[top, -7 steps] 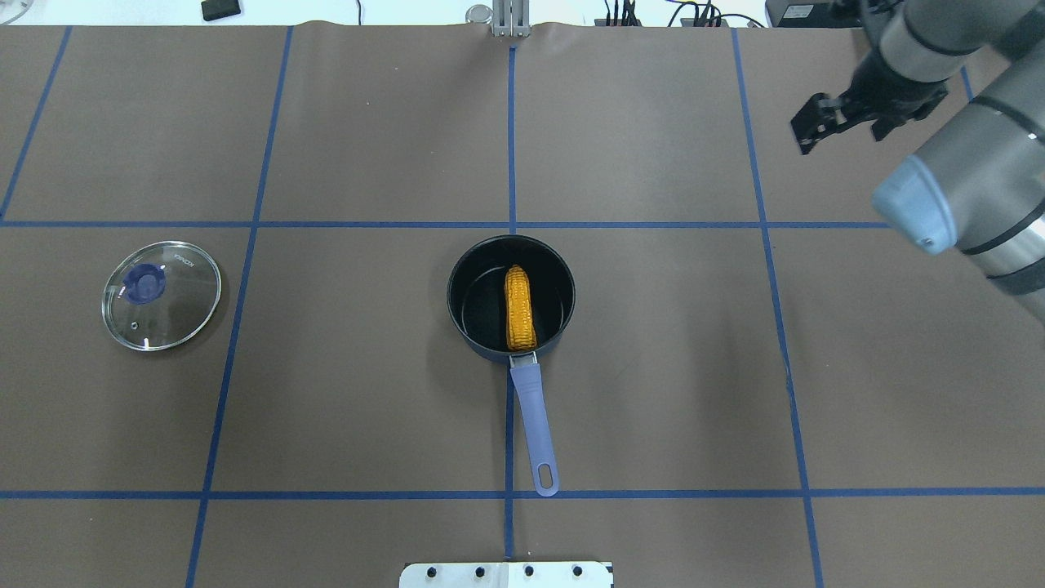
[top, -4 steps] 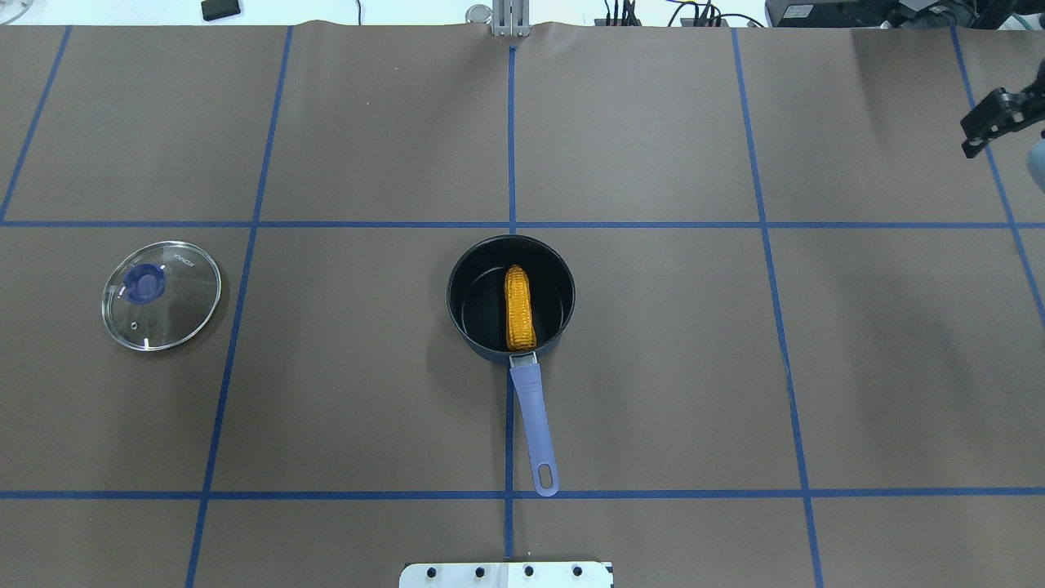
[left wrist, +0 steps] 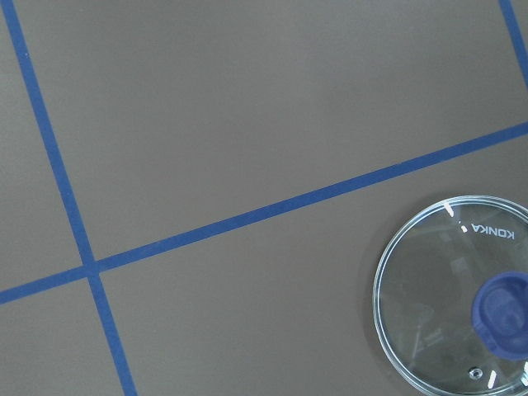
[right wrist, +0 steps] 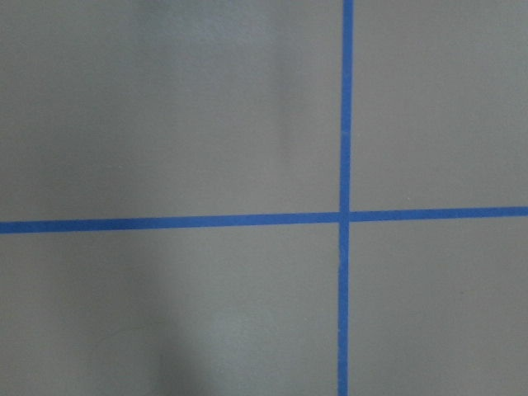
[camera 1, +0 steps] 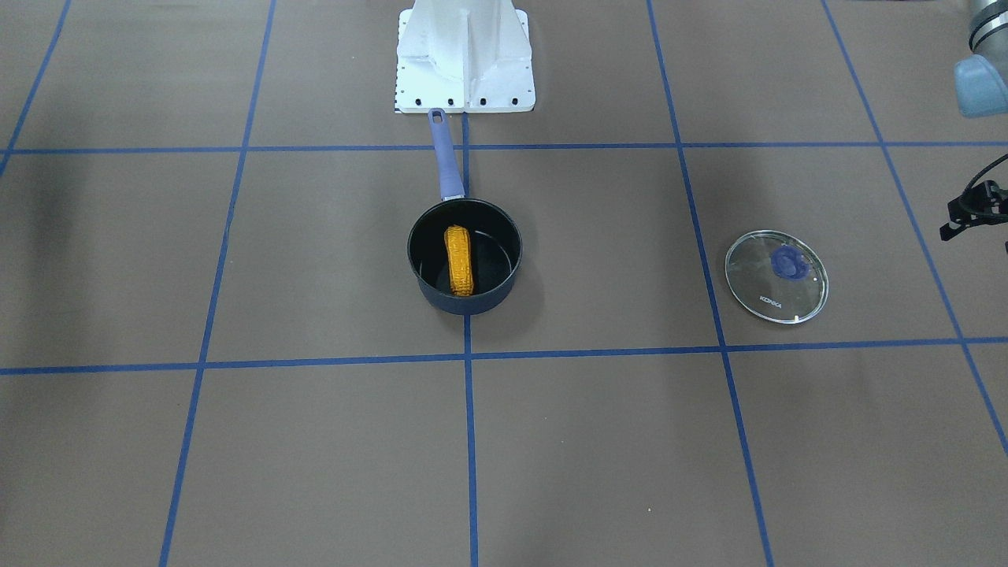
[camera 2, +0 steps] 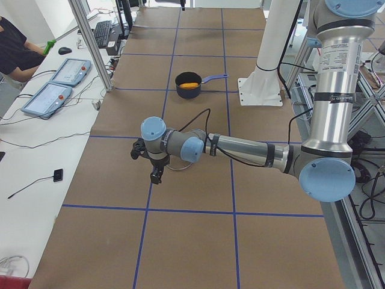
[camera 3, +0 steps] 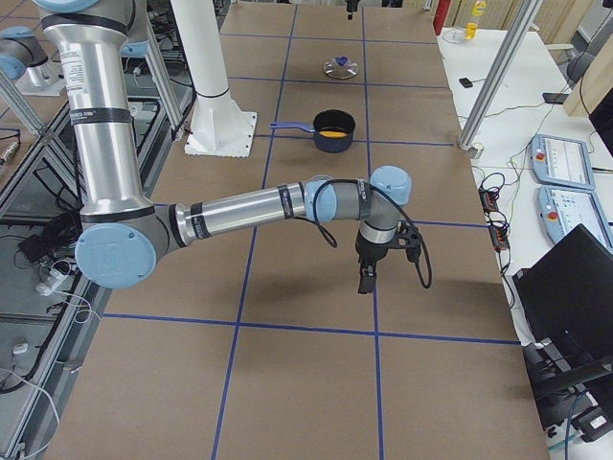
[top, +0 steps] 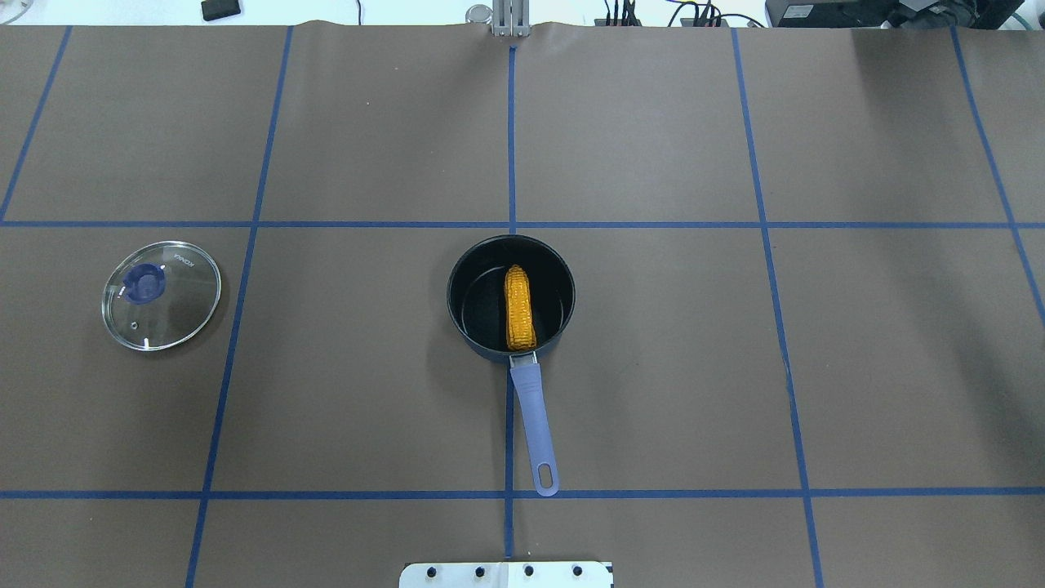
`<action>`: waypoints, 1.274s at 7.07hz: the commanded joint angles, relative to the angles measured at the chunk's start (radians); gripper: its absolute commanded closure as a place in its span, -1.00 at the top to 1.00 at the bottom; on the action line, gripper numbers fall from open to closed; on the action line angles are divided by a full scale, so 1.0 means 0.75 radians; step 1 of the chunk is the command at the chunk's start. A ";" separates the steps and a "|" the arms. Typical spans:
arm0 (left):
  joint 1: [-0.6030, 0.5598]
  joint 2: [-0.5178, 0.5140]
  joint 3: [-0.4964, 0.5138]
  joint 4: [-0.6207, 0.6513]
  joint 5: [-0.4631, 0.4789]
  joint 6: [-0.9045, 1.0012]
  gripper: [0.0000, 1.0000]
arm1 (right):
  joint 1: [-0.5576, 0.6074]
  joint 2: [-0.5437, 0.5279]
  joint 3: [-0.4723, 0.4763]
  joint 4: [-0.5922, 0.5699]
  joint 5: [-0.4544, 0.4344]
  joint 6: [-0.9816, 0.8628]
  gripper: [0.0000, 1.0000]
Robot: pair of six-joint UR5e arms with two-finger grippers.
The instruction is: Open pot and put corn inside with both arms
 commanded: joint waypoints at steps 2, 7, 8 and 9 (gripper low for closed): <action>-0.049 0.044 0.003 0.050 0.007 0.003 0.99 | 0.047 -0.074 0.009 0.047 0.057 -0.004 1.00; -0.137 0.042 -0.013 0.226 0.107 0.163 0.99 | 0.047 -0.080 0.025 0.049 0.063 -0.006 1.00; -0.135 0.044 -0.013 0.226 0.105 0.163 0.99 | 0.047 -0.080 0.035 0.049 0.065 -0.006 1.00; -0.137 0.044 -0.013 0.229 0.105 0.163 0.99 | 0.047 -0.082 0.042 0.047 0.067 -0.006 1.00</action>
